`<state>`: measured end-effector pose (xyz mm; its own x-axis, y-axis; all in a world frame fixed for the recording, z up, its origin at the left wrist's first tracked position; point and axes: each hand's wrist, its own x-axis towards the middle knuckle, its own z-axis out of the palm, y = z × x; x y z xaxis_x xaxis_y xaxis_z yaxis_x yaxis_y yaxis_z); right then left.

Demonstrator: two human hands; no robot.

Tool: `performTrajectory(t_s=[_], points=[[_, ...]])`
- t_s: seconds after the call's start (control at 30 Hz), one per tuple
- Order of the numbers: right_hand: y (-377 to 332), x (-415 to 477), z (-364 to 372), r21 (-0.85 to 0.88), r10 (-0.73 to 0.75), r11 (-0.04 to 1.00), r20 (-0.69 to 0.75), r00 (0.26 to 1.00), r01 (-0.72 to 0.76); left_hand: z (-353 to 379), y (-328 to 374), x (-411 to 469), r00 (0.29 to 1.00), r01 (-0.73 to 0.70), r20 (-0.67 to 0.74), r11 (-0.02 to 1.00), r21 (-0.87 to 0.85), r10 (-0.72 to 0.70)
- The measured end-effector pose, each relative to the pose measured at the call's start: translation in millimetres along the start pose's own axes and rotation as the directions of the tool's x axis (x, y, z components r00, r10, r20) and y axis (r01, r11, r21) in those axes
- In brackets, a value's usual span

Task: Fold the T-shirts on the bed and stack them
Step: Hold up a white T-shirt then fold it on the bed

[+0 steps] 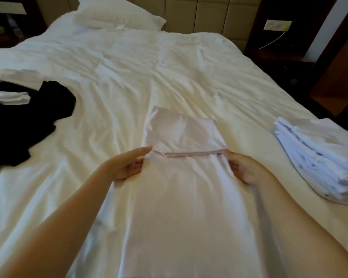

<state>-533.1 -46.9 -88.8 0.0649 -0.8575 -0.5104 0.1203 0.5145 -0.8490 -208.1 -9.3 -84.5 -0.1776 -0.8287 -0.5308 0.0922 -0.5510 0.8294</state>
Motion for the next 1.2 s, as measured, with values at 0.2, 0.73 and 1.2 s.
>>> performTrajectory(t_s=[0.2, 0.73, 1.2], points=[[32, -52, 11, -0.114, -0.042, 0.993, -0.041, 0.998, 0.037, 26, -34, -39, 0.995, -0.046, -0.083, 0.996, 0.075, 0.052], [113, -171, 5, -0.023, -0.12, 0.993, -0.058, 0.991, 0.119, 62, -128, -128, 0.946, -0.249, -0.206, 0.968, 0.024, 0.249], [147, -229, -18, 0.077, -0.23, 0.972, 0.076, 0.97, 0.224, 71, -149, -190, 0.916, -0.22, -0.277, 0.942, 0.252, 0.289]])
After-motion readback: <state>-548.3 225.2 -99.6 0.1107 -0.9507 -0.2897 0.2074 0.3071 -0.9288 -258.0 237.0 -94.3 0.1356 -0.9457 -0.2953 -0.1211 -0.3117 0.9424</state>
